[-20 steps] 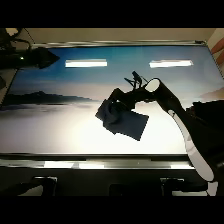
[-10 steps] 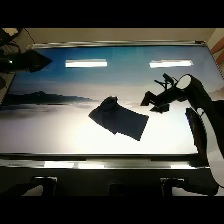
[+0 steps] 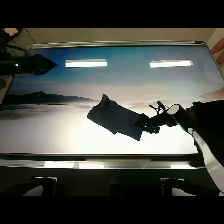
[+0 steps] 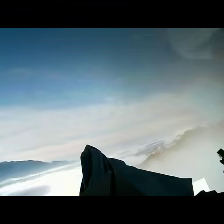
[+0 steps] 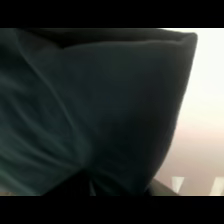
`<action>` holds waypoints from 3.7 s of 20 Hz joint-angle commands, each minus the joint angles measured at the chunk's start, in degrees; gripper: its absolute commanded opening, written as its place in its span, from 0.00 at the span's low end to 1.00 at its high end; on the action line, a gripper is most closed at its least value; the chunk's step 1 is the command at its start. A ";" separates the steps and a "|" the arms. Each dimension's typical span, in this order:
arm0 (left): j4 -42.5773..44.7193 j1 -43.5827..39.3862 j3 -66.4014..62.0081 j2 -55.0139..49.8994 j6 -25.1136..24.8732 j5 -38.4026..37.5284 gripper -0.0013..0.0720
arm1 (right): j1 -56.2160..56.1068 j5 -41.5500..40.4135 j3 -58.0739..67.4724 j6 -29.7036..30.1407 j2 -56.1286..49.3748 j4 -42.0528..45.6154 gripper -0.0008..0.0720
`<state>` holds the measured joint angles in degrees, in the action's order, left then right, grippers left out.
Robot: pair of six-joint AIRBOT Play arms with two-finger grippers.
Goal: Fold the shirts.
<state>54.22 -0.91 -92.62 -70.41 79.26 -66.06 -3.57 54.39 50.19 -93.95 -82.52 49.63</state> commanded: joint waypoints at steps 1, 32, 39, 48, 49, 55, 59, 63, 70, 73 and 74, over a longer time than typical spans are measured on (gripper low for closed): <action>0.04 -0.59 0.04 0.04 0.00 0.04 0.05 | -1.81 -6.54 -0.74 0.11 -0.90 -5.64 0.08; 0.02 -0.59 0.04 0.07 -4.37 0.00 0.05 | 74.03 51.60 50.95 -6.38 11.43 19.98 0.08; 0.00 -0.59 0.04 0.07 -4.33 0.02 0.05 | 74.03 46.14 21.18 -5.11 16.90 30.32 0.08; -1.44 -1.22 -5.53 0.07 -2.78 9.18 0.05 | 72.15 17.81 31.15 9.88 17.59 10.29 0.88; 2.05 -2.36 -7.32 0.04 -2.67 13.38 0.05 | 69.29 14.45 35.26 12.07 17.59 6.99 0.84; 47.98 -11.93 -8.83 -5.99 17.25 -2.78 0.09 | 33.16 14.82 42.12 9.09 15.98 13.90 0.85; 42.73 -11.93 0.35 -10.27 17.40 -19.43 0.84 | 14.23 27.98 39.19 -3.30 9.11 22.62 0.89; 37.79 -13.25 15.82 -5.77 24.24 -11.69 0.84 | 4.81 33.16 37.97 -3.32 4.09 26.51 0.89; 37.83 -13.35 17.42 -6.29 24.09 -11.69 0.84 | 2.73 33.18 37.99 -3.13 4.02 27.80 0.88; 37.83 -13.35 17.42 -6.29 24.09 -11.69 0.84 | 2.73 33.16 37.99 -3.15 4.02 27.78 0.88; 37.83 -13.33 17.42 -6.29 24.09 -11.69 0.84 | 2.73 33.16 37.99 -3.13 4.02 27.78 0.88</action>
<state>92.16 -14.22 -75.48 -76.71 103.13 -77.78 -0.54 87.33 88.18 -96.95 -78.39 77.25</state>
